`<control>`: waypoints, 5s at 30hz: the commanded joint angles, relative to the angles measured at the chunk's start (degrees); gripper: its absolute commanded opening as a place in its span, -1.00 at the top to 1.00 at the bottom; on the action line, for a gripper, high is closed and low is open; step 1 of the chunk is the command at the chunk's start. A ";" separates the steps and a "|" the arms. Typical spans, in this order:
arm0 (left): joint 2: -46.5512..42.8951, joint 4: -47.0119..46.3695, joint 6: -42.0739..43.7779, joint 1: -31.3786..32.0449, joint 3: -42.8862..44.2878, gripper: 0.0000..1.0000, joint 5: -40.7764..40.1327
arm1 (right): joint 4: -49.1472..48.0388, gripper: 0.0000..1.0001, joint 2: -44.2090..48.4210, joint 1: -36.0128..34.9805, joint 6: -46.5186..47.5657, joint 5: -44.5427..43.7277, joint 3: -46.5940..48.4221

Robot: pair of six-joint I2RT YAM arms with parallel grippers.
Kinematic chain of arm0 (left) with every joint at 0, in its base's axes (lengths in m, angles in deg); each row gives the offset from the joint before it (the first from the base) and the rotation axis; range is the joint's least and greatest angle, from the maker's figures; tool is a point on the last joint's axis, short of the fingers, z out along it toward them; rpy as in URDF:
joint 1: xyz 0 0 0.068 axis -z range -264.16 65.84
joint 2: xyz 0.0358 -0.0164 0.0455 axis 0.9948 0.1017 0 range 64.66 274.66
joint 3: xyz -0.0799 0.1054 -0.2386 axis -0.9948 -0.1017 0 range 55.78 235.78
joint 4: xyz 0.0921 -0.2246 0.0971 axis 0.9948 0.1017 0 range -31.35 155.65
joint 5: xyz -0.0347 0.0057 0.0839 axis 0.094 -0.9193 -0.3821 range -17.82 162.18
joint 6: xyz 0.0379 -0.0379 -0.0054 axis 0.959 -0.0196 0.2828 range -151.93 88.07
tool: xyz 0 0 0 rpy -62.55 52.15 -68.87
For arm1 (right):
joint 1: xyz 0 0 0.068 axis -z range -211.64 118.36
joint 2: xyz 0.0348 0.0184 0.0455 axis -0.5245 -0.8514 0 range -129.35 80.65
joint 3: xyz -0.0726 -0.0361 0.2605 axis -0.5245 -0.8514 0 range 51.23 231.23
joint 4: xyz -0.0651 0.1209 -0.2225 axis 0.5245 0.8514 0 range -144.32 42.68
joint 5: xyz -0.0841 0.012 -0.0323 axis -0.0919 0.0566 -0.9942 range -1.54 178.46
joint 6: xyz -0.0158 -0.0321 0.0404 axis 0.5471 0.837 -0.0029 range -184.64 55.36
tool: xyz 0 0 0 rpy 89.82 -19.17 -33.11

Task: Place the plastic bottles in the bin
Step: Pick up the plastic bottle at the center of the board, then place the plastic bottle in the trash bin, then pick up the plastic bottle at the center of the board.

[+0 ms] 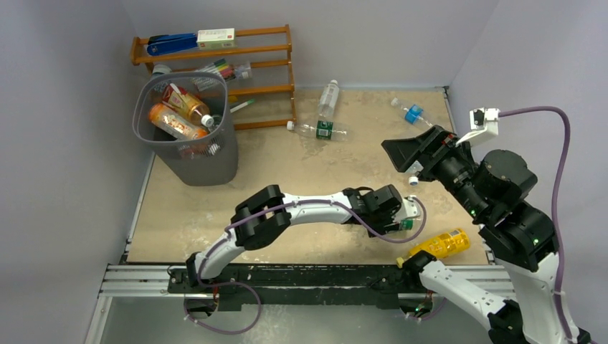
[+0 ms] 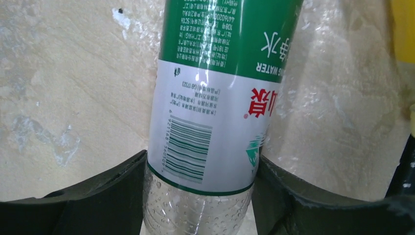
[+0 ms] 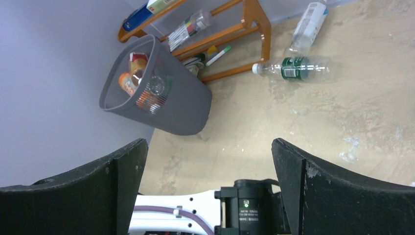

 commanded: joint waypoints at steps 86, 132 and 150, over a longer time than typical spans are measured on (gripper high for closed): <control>-57.67 16.64 -46.17 -31.88 -8.92 -0.79 -11.60 | -0.11 -1.00 -5.85 0.19 -4.54 -4.70 2.49; 8.93 -27.07 -31.99 9.54 9.56 -0.87 11.07 | -34.08 -1.00 6.18 0.18 -9.04 38.95 -9.25; 18.27 -19.51 -27.09 10.44 11.26 -0.82 8.87 | -33.74 -1.00 9.64 0.16 -9.53 37.75 -14.44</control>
